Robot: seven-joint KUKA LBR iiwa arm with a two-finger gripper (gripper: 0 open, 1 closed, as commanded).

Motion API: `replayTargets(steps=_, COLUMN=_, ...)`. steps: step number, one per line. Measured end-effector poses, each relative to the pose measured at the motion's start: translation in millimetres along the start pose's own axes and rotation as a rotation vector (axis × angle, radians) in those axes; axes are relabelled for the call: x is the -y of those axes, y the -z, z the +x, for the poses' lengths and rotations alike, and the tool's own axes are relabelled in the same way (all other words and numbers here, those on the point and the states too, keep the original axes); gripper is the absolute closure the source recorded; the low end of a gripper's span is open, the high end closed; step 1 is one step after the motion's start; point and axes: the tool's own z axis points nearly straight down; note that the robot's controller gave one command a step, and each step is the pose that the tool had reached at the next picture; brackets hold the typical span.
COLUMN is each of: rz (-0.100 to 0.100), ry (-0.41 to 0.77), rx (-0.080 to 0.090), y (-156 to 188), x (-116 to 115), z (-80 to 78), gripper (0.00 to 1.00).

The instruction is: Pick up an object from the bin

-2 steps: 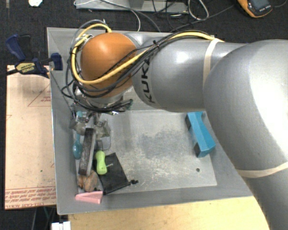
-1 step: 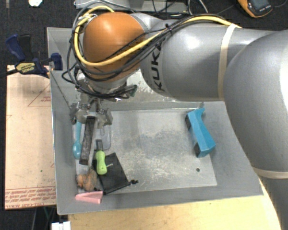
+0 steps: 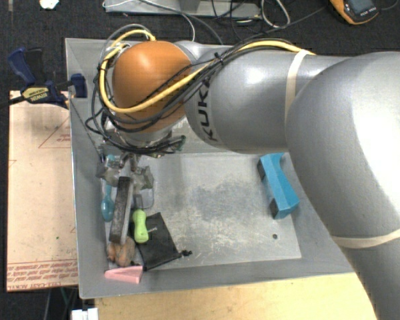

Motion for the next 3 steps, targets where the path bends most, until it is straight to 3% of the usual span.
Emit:
replayTargets(steps=1, rz=0.022, ry=-0.004, rx=0.02, y=93, x=6, z=-6.9, gripper=1.0)
replayTargets(steps=2, rz=-0.005, ry=-0.004, rx=0.0, y=26, x=-1, z=-0.8, gripper=1.0)
replayTargets(steps=3, rz=0.022, ry=-0.008, rx=0.025, y=88, x=5, z=-7.4, gripper=1.0)
